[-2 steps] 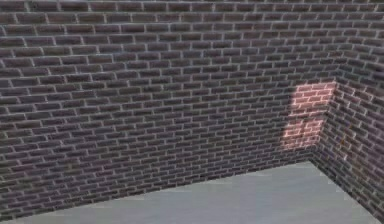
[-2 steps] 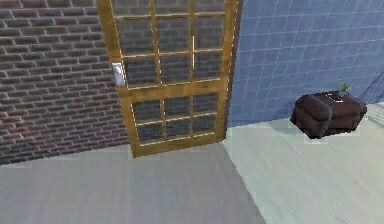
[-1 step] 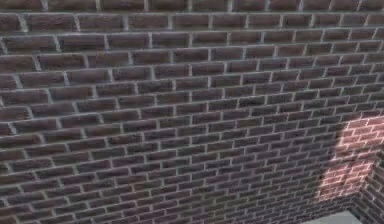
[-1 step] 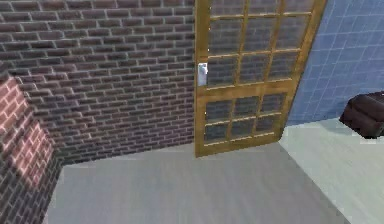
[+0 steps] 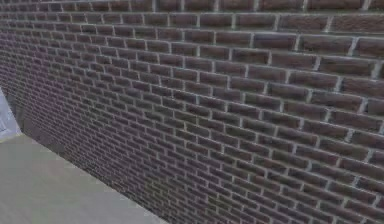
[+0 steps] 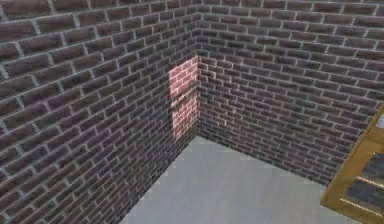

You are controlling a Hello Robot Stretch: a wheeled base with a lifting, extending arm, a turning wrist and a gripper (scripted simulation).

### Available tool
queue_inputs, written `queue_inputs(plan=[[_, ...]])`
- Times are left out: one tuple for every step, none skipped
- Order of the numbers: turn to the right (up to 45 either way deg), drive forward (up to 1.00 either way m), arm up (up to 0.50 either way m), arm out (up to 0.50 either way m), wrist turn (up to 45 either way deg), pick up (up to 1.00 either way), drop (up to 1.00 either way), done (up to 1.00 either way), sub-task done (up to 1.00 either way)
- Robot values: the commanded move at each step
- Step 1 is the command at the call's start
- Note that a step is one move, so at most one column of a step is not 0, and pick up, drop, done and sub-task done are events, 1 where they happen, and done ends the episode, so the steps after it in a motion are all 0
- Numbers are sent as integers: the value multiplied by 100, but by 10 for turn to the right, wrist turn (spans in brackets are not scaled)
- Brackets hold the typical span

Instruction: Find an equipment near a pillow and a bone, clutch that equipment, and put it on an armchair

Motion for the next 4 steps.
queue_inputs(plan=[[-450, 0, 0, 0, 0, 0, 0, 0, 0], [-60, 0, 0, 0, 0, 0, 0, 0, 0], [0, 25, 0, 0, 0, 0, 0, 0, 0], [-60, 0, 0, 0, 0, 0, 0, 0, 0]])
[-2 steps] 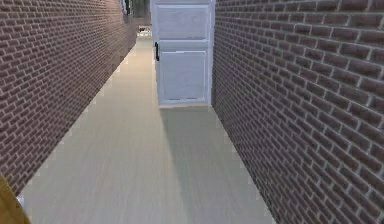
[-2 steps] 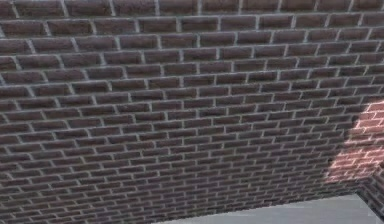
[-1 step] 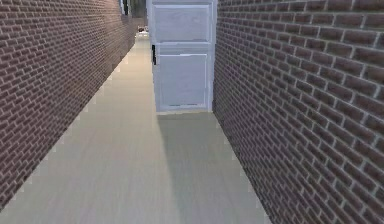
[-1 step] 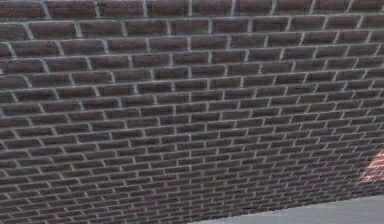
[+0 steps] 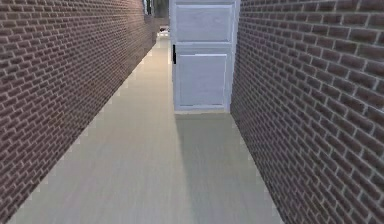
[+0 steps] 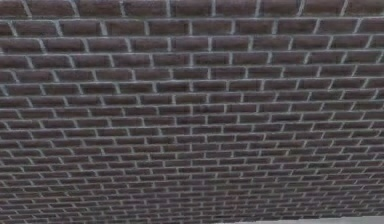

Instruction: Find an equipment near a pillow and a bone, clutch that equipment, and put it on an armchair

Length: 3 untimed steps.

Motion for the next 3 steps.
queue_inputs(plan=[[0, 45, 0, 0, 0, 0, 0, 0, 0], [-210, 0, 0, 0, 0, 0, 0, 0, 0], [0, 100, 0, 0, 0, 0, 0, 0, 0]])
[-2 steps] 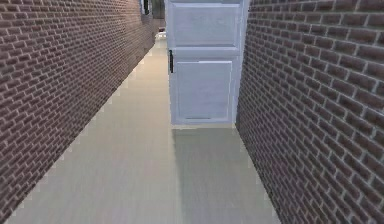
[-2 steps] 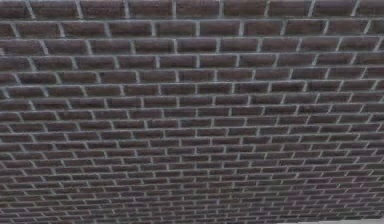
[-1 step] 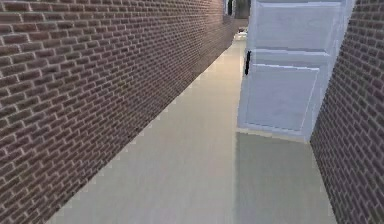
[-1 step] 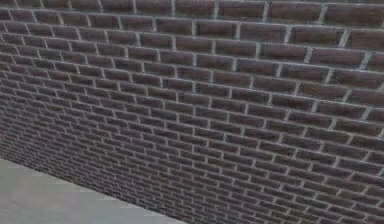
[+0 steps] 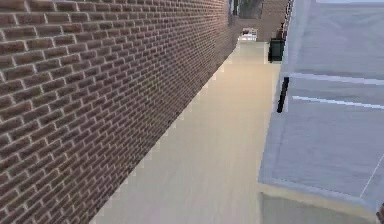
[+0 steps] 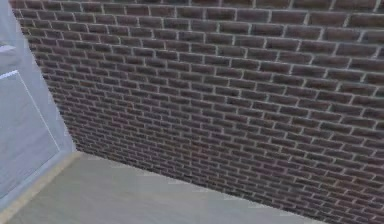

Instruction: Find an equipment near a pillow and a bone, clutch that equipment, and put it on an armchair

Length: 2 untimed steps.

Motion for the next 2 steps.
queue_inputs(plan=[[0, 100, 0, 0, 0, 0, 0, 0, 0], [-120, 0, 0, 0, 0, 0, 0, 0, 0]])
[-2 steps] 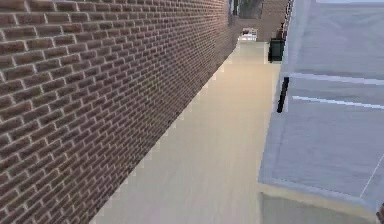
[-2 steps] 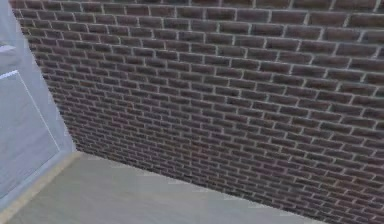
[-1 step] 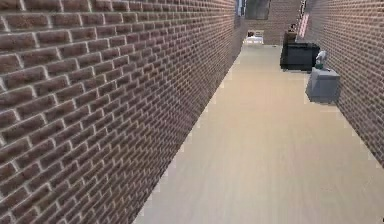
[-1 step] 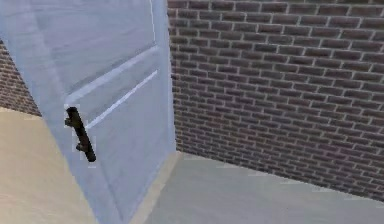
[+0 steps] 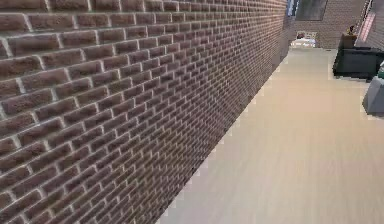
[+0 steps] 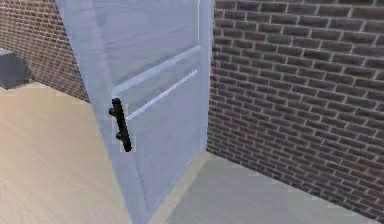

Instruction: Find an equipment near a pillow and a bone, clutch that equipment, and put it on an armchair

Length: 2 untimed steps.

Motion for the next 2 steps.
queue_inputs(plan=[[0, 25, 0, 0, 0, 0, 0, 0, 0], [270, 0, 0, 0, 0, 0, 0, 0, 0]])
